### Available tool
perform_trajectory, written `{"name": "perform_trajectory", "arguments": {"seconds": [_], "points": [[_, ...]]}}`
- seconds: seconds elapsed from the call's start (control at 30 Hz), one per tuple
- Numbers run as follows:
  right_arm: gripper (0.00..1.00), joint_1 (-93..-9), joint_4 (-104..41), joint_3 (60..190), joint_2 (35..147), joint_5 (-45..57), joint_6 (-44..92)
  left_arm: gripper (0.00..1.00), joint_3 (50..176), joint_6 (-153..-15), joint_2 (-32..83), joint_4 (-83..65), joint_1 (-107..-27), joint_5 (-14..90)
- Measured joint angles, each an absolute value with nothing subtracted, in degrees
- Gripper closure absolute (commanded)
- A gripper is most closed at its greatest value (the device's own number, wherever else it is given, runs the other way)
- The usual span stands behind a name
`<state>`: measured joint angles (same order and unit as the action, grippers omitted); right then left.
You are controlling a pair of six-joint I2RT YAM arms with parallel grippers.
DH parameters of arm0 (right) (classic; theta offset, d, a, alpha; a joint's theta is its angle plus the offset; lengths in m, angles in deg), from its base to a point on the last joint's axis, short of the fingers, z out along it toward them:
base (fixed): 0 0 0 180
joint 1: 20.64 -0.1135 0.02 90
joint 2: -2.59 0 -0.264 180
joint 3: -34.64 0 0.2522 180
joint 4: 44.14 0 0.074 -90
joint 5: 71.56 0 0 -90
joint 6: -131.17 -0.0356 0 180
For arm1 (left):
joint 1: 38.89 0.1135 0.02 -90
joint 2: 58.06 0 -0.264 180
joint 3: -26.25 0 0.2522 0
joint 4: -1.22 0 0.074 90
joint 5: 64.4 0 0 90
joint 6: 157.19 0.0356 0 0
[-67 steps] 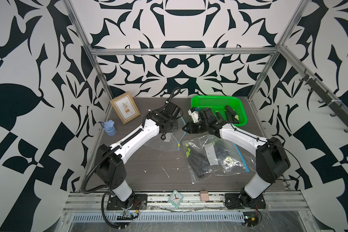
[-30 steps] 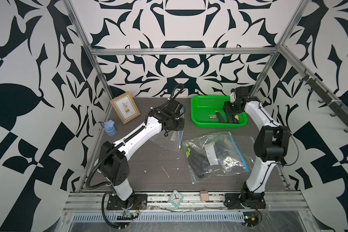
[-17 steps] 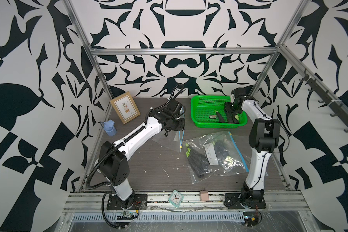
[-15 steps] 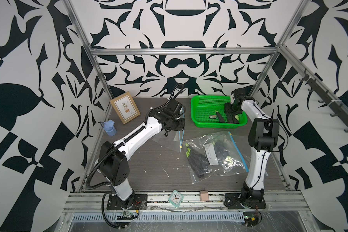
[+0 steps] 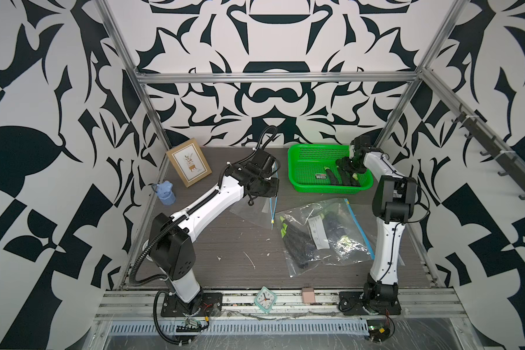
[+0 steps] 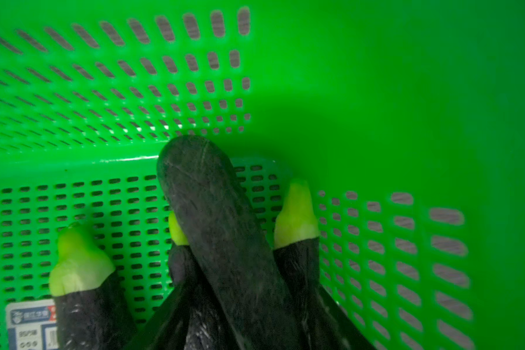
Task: Place the eggplant in a zip-top bag and seal the zipper
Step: Pick up the eggplant from the basket.
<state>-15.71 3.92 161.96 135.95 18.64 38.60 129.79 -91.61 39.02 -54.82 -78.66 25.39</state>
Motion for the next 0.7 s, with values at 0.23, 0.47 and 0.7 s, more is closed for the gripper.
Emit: {"name": "perform_trajectory", "arguments": {"seconds": [0.23,0.47,0.7], "points": [[0.79,-15.69,3.22,161.78,135.91,17.55,38.10,1.00,130.00,-91.63,39.04,-54.84,-78.66,25.39],[0.80,-15.56,0.56,157.28,132.85,16.04,37.92,1.00,130.00,-91.63,39.04,-54.82,-78.66,25.39],[0.59,-15.47,-0.51,154.72,129.27,15.13,36.30,1.00,129.98,-91.79,39.04,-54.75,-78.66,25.44]]}}
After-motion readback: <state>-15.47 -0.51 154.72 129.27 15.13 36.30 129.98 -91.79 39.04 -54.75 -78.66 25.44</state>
